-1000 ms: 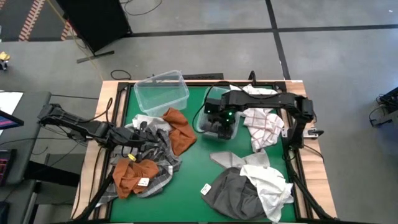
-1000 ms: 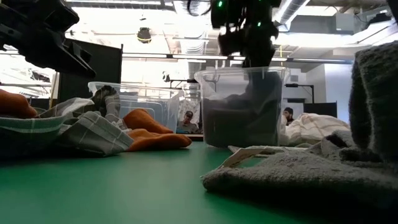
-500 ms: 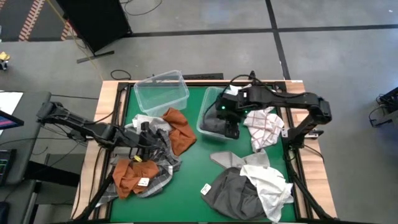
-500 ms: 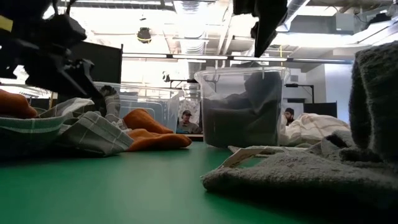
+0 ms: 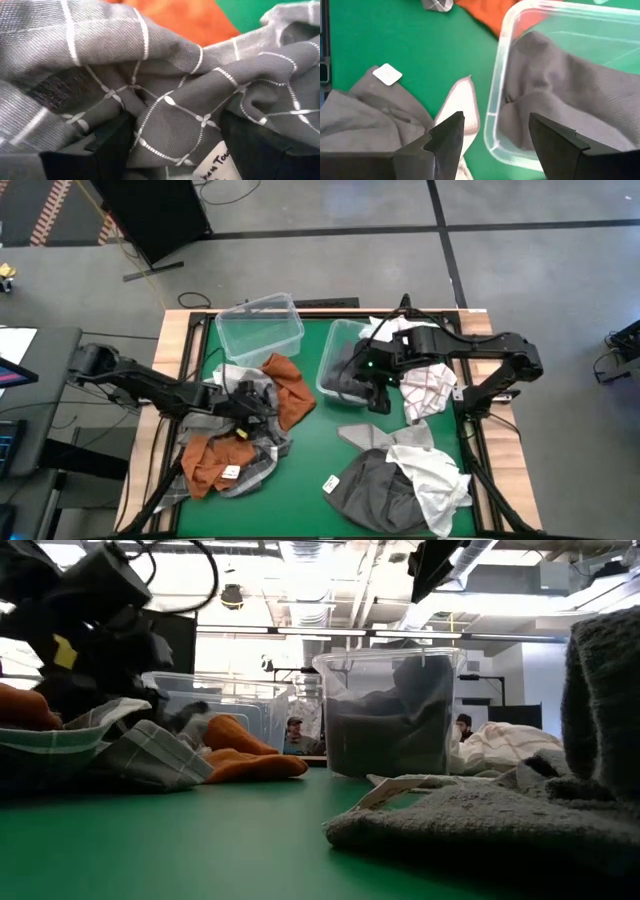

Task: Sort towels by color in basket
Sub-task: Put the dark gray and white towel into the right transparent bin

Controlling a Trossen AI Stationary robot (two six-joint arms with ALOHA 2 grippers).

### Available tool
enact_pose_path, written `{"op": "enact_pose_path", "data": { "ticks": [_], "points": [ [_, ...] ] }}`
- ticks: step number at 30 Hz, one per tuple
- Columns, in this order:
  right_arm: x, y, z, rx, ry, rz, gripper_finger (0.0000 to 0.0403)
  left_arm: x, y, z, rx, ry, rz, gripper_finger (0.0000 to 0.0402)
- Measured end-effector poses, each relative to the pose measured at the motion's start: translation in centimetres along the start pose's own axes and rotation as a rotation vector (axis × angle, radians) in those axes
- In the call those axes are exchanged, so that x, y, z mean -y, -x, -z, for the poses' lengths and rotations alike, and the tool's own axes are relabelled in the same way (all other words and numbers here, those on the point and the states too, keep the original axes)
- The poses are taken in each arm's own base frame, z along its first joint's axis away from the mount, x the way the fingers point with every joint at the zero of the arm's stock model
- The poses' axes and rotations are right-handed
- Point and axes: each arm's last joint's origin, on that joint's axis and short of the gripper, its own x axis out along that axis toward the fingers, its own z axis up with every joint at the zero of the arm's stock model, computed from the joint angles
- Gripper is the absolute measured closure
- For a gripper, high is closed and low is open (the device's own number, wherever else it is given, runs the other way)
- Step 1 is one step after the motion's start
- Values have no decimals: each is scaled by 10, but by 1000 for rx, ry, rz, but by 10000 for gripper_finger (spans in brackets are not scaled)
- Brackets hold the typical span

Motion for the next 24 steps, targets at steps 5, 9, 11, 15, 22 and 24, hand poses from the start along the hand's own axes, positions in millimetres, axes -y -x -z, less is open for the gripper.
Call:
{"op": "enact_pose_path", "data": {
  "ticks": [5,9,11,15,22,24],
  "points": [
    [-13,0,9,-76,-14,-11,152,0,-12,-13,-66,-8,23,187],
    [-26,0,18,-152,-28,-13,152,2,-9,-33,-110,-89,37,288],
    [-33,1,20,-166,-32,-18,152,4,-4,-47,-99,-133,52,346],
    [-48,1,24,-169,-14,-14,152,6,9,-74,-86,-212,66,391],
    [-72,2,33,-155,18,63,152,5,49,-127,14,-298,62,398],
    [-79,3,35,-145,29,83,152,2,64,-140,42,-312,43,399]
  ]
}}
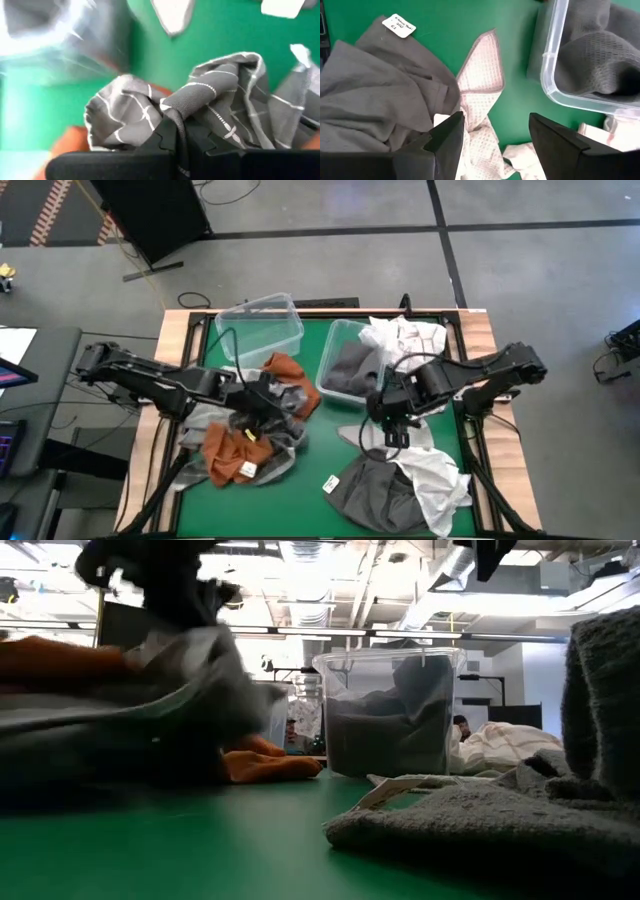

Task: Sort towels by color in basket
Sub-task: Put the dark gray and white towel into the right transparent bin

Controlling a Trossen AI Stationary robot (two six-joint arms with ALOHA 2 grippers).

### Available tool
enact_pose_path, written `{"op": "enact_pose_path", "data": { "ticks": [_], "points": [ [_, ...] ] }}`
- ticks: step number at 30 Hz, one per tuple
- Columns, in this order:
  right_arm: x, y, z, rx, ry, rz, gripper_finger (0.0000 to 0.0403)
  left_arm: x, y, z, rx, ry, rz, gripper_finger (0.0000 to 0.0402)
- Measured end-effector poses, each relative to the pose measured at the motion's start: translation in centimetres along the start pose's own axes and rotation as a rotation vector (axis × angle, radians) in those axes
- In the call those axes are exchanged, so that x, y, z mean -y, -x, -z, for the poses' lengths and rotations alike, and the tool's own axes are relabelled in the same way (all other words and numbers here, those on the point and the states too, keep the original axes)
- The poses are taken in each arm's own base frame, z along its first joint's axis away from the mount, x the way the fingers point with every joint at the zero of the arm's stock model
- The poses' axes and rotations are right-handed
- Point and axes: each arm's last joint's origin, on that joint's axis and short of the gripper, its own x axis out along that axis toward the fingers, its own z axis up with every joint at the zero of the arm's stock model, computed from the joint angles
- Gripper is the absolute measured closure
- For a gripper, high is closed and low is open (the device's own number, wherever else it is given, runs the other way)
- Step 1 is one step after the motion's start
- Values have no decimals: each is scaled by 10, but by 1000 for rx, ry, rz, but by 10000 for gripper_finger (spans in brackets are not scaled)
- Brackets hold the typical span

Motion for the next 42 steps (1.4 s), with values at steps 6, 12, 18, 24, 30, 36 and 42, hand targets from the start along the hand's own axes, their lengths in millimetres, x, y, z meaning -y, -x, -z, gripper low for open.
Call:
{"op": "enact_pose_path", "data": {
  "ticks": [6,12,18,24,30,36,42],
  "points": [
    [-21,2,8,38,27,60,152,-22,59,-35,92,-10,-86,400],
    [-37,5,16,82,53,112,152,-39,127,-69,300,-25,-195,401],
    [-44,7,19,123,62,160,152,-54,171,-98,513,-43,-274,401],
    [-45,7,18,152,60,182,152,-65,177,-124,617,-104,-366,401],
    [-45,7,16,173,42,189,152,-84,165,-151,650,-153,-483,401],
    [-50,8,20,176,4,187,152,-113,143,-173,611,-148,-568,401],
    [-62,11,29,184,-35,161,152,-147,98,-175,529,-101,-529,401]
  ]
}}
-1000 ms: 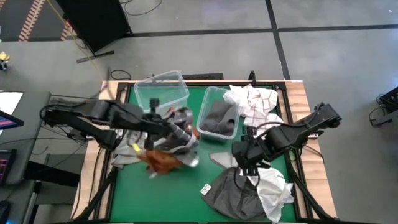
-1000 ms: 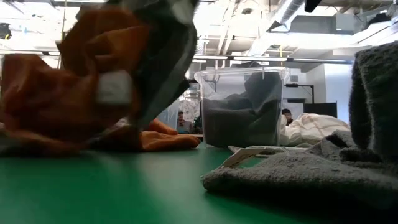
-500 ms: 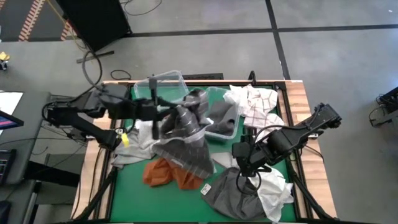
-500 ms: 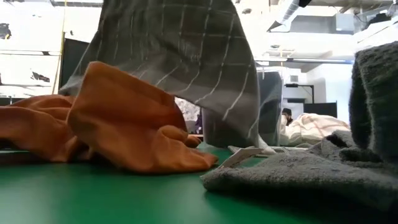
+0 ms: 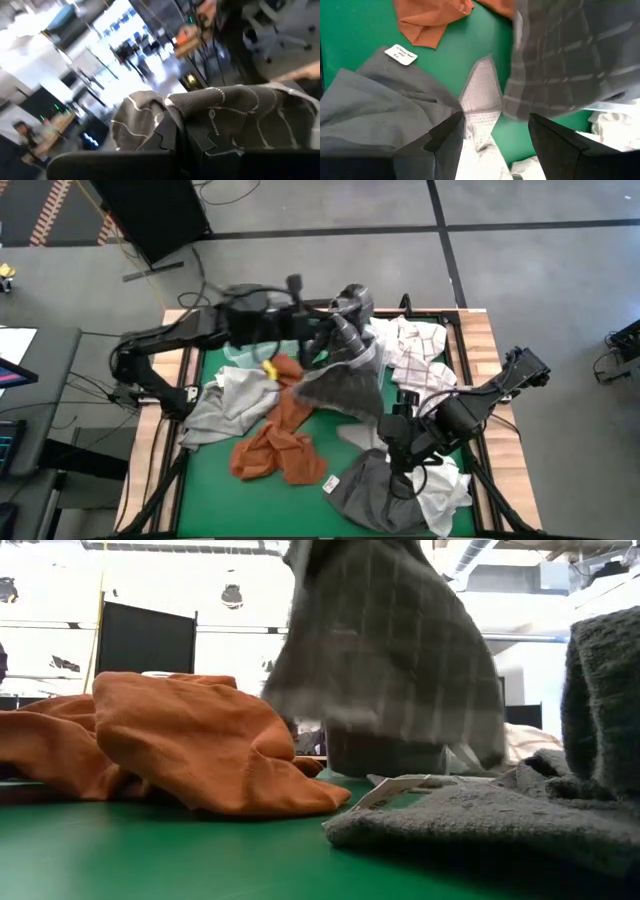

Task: Sort towels by color in basket
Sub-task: Put the dark gray and white towel into the right transparent bin

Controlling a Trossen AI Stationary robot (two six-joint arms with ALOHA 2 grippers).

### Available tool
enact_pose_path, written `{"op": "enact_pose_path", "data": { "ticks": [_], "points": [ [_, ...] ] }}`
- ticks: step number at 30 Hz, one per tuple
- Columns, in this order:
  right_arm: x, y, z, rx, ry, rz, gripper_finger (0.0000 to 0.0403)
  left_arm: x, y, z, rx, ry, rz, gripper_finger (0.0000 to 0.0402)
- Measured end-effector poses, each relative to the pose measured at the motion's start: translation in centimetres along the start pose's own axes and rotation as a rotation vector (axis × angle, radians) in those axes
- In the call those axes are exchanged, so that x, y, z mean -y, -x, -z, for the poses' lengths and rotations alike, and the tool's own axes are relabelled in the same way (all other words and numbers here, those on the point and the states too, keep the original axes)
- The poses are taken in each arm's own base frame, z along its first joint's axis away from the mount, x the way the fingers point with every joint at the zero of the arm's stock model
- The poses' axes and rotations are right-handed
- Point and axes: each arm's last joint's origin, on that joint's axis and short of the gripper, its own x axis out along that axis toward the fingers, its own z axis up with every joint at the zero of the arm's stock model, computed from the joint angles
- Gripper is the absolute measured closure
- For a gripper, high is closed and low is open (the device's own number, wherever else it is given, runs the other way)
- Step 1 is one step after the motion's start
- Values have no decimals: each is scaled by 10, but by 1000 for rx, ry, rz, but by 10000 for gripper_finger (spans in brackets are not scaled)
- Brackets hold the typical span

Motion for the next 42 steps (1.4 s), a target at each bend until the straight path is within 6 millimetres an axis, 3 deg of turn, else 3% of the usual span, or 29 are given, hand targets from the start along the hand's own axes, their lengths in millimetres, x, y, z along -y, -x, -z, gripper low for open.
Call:
{"op": "enact_pose_path", "data": {
  "ticks": [6,13,18,22,27,31,36,42],
  "points": [
    [-18,9,18,-16,-46,-22,152,10,-55,57,-173,117,190,401],
    [-36,16,39,-31,-97,-42,152,52,-114,122,-382,166,391,392],
    [-44,21,50,-27,-135,-53,152,81,-138,159,-517,141,479,375],
    [-49,26,56,-8,-150,-56,152,93,-147,174,-564,139,506,341],
    [-52,29,60,14,-164,-56,152,92,-146,173,-573,124,499,261],
    [-54,31,62,27,-155,-61,152,76,-132,156,-553,103,445,196],
    [-55,31,62,40,-154,-56,152,43,-95,116,-454,116,375,154],
    [-54,31,62,44,-146,-53,152,12,-31,67,-314,208,389,146]
  ]
}}
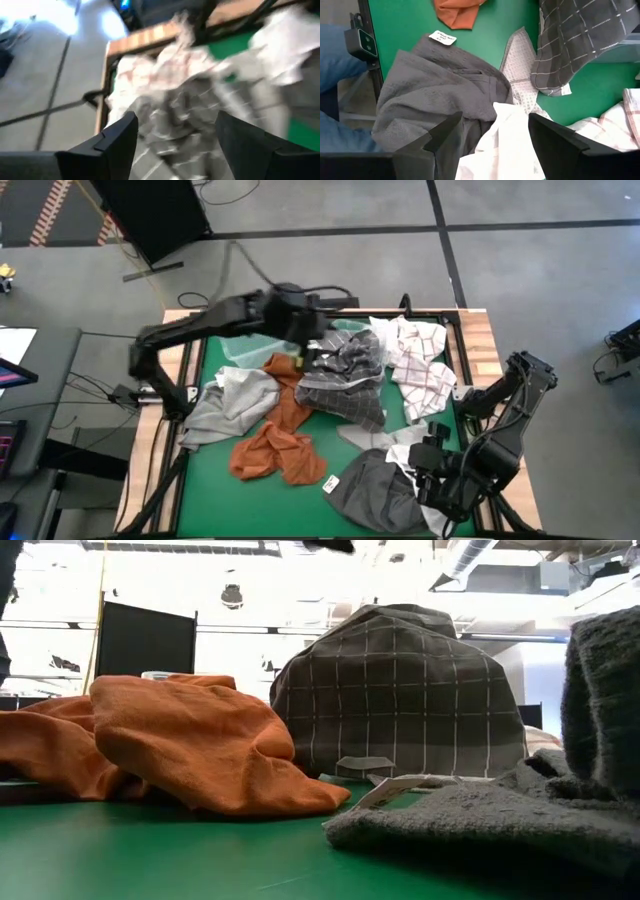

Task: Sort towels by color in basket
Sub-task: Put the dark gray and white towel into the right transparent bin

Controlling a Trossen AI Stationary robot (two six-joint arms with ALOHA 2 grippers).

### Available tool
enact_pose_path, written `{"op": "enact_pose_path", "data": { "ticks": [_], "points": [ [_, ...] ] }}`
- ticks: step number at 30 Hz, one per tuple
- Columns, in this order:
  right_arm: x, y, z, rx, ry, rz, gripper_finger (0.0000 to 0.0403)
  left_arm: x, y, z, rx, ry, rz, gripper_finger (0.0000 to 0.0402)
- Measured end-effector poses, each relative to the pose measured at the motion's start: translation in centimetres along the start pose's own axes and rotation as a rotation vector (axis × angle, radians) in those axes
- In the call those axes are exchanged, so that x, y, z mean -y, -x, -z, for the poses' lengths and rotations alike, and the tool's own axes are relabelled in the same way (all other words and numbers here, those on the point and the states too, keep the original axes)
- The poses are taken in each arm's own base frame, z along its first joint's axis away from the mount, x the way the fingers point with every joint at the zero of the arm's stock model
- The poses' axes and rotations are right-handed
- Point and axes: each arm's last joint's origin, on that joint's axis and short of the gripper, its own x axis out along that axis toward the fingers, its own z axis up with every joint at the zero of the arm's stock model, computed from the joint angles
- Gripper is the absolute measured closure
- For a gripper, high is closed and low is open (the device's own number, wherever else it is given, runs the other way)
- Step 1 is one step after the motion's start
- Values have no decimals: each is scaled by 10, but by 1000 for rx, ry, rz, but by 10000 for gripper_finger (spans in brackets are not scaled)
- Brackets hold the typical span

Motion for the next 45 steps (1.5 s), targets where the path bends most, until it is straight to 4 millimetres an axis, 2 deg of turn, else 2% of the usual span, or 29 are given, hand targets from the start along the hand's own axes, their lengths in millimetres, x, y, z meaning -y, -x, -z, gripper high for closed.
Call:
{"op": "enact_pose_path", "data": {
  "ticks": [3,7,9,13,17,23,27,33,39,45],
  "points": [
    [0,0,0,0,4,3,152,17,27,-5,25,1,136,147],
    [0,0,0,16,12,11,152,58,39,0,-48,-109,289,147],
    [1,0,-1,17,13,12,152,80,34,3,-89,-164,324,147],
    [0,0,-1,18,10,11,152,118,13,18,-195,-268,264,147],
    [-1,0,-2,24,2,-1,152,136,-14,36,-205,-299,200,147],
    [-2,0,-2,32,-6,-13,152,139,-41,59,-144,-244,145,121],
    [-2,0,-3,48,-6,-5,152,140,-53,68,-85,-227,95,89],
    [-2,0,-3,55,-4,0,152,134,-65,82,-92,-209,-34,52],
    [-1,0,-4,81,12,14,152,118,-82,92,-119,-125,-86,48],
    [-1,0,-4,84,12,15,152,116,-104,108,-163,-67,11,54]
  ]
}}
